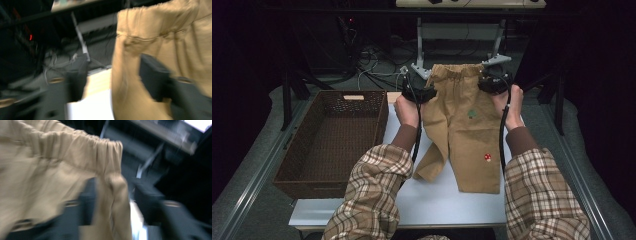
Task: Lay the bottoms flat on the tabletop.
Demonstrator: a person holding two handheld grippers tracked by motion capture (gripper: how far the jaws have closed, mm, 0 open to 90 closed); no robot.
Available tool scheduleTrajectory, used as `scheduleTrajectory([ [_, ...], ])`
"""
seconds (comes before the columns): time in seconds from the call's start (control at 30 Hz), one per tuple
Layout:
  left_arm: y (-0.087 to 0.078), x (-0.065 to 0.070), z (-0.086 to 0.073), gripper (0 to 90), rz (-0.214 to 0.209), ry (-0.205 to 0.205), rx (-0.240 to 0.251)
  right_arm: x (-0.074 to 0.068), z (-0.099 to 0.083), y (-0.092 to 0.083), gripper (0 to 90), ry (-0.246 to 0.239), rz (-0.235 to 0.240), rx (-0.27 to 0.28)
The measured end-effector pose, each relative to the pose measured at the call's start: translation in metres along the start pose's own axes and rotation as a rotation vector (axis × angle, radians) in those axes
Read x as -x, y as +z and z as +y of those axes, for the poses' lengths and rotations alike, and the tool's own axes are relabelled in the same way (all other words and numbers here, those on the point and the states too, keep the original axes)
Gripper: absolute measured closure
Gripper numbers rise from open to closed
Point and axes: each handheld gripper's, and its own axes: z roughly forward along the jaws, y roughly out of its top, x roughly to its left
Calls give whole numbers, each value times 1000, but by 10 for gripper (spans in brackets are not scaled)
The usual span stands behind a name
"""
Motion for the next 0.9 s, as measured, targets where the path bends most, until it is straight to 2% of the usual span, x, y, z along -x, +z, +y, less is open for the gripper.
scheduleTrajectory([
  [0.03, -1, 3, -9, 297, -22, 4, -15, 0, -4, 4, 406, 10, 19, -14],
  [0.07, -2, 6, -17, 264, -44, 11, -22, -3, -16, 8, 378, 40, 56, -23],
  [0.1, -4, 10, -28, 249, -64, 27, -29, -5, -25, 10, 360, 39, 85, -40],
  [0.17, -10, 17, -50, 224, -117, 38, -50, -16, -60, 15, 320, 19, 140, -97],
  [0.23, -16, 23, -70, 219, -172, 55, -80, -22, -88, 16, 303, 29, 203, -135],
  [0.33, -28, 31, -94, 202, -241, 86, -113, -31, -130, 11, 285, 28, 267, -182],
  [0.37, -33, 34, -102, 200, -259, 111, -124, -32, -141, 8, 277, 26, 285, -196],
  [0.43, -39, 39, -113, 192, -293, 134, -136, -33, -163, 3, 272, 44, 320, -211],
  [0.5, -46, 42, -124, 186, -317, 159, -150, -32, -174, 1, 267, 39, 335, -234],
  [0.53, -48, 43, -127, 183, -326, 158, -150, -32, -179, -1, 262, 36, 336, -245],
  [0.67, -54, 45, -146, 172, -357, 185, -183, -30, -191, -10, 253, 36, 360, -258],
  [0.73, -56, 44, -154, 173, -368, 200, -204, -30, -195, -14, 252, 48, 378, -260],
  [0.9, -62, 43, -167, 176, -390, 226, -242, -35, -202, -23, 259, 31, 387, -271],
])
